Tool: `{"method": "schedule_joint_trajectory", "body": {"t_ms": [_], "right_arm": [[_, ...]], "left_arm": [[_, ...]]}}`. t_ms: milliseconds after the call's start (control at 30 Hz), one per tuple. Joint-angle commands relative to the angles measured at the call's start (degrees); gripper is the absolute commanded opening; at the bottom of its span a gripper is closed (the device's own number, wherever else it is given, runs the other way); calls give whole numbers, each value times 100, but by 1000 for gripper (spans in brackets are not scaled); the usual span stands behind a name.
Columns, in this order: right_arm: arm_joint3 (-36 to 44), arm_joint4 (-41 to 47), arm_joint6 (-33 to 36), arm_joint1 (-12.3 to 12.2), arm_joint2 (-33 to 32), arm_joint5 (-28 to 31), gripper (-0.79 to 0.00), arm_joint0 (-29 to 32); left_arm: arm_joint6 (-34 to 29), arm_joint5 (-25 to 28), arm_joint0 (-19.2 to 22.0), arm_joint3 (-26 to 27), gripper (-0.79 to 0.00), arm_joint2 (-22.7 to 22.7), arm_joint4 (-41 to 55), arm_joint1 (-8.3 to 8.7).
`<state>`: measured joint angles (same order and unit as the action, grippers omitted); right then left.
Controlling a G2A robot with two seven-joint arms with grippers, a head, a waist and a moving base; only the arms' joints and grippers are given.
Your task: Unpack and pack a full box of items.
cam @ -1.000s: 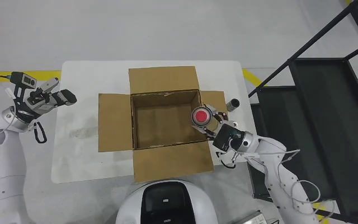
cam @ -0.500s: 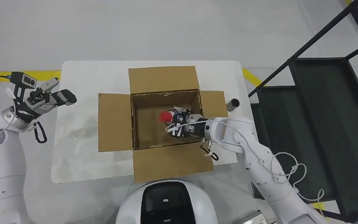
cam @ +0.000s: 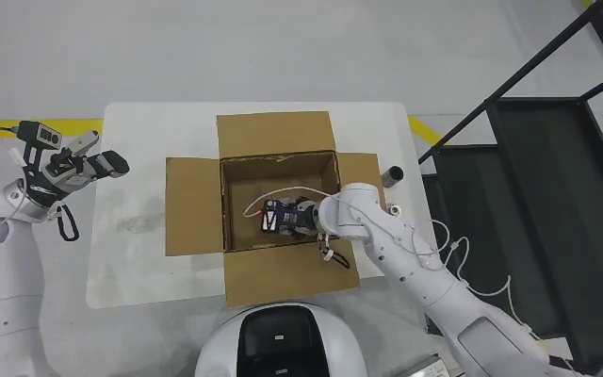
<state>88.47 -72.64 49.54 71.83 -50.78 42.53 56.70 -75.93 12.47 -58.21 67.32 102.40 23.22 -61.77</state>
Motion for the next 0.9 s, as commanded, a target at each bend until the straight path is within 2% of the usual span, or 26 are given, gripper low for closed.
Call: {"method": "schedule_joint_trajectory", "body": {"t_ms": [0,200,400,633,867], "right_arm": [[-153,57,7,28,97,-18,0,-98],[-148,99,-84,37,146,-21,0,-193],[580,49,-347,-106,-307,29,0,80],[1757,103,-1198,-400,-1747,-94,0,1041],[2130,403,-1649,-615,-3336,-451,0,2304]], "left_arm": [[0,0,0,0,0,0,0,0],[0,0,0,0,0,0,0,0],[0,0,0,0,0,0,0,0],[0,0,0,0,0,0,0,0],[0,0,0,0,0,0,0,0]]}}
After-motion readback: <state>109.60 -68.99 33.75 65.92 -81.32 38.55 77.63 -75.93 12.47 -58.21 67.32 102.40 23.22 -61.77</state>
